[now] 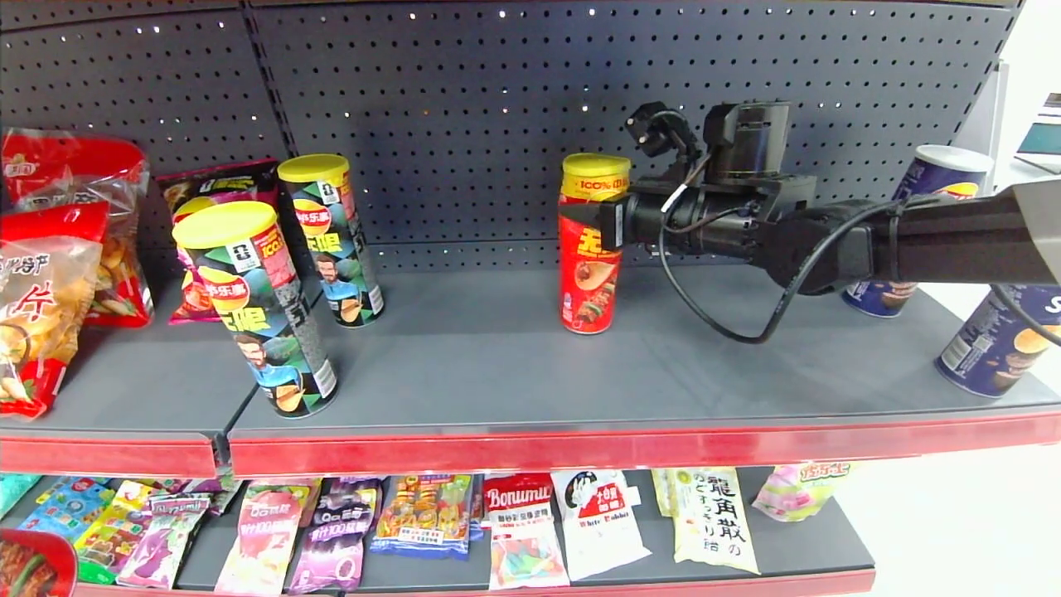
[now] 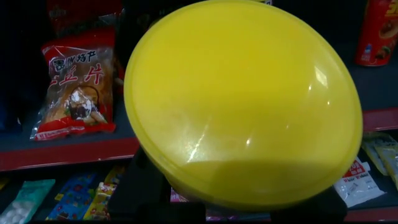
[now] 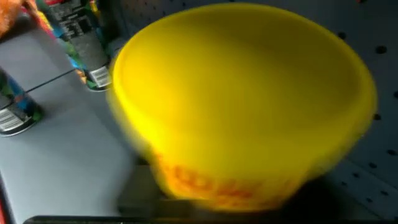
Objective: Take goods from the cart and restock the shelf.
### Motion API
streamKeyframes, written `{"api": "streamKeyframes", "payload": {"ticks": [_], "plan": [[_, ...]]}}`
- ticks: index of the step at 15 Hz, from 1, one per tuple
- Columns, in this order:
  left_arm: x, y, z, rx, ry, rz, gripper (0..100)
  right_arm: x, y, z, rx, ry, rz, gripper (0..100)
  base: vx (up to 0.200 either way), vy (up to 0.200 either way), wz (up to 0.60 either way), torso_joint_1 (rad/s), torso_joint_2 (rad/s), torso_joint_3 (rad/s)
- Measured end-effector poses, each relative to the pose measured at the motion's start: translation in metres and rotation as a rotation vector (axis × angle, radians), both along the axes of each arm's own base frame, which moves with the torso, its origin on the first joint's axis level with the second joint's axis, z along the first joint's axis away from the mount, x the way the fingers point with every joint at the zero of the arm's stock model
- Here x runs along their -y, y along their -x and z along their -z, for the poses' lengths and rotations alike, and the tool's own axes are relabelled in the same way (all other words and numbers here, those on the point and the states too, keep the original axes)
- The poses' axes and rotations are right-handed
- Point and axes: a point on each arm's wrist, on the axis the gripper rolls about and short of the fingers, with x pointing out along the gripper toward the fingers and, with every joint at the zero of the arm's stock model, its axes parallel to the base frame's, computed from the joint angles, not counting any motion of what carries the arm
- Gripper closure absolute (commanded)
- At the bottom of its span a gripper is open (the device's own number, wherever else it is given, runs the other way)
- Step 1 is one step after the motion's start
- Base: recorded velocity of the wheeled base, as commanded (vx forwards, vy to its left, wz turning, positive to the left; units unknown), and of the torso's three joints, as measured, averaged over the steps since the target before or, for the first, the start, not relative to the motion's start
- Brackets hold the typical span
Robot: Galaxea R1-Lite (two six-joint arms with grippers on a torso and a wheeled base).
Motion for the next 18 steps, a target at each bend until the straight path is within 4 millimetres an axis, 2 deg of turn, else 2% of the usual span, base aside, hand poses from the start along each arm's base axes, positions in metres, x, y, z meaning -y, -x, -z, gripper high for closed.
{"api": "streamKeyframes", "payload": {"ticks": [4,7,10,13,18], "plan": [[0.0,0.0,0.001,0.0,0.0,0.0,100,0.001,0.01,-0.005,-0.016,0.001,0.042,100,0.0,0.0,0.0,0.0,0.0,0.0],[0.0,0.002,0.0,0.009,0.001,-0.001,100,0.005,0.04,-0.013,-0.041,0.001,0.058,100,0.0,0.0,0.0,0.0,0.0,0.0],[0.0,0.002,-0.001,0.014,0.002,-0.001,100,0.02,0.075,-0.017,-0.066,0.016,0.089,100,0.0,0.0,0.0,0.0,0.0,0.0],[0.0,0.002,0.0,0.012,0.001,-0.001,100,0.029,0.096,-0.016,-0.074,0.031,0.166,100,0.0,0.0,0.0,0.0,0.0,0.0],[0.0,0.004,-0.001,0.02,0.003,0.0,100,0.014,0.125,-0.024,-0.09,-0.014,0.164,100,0.0,0.0,0.0,0.0,0.0,0.0]]}}
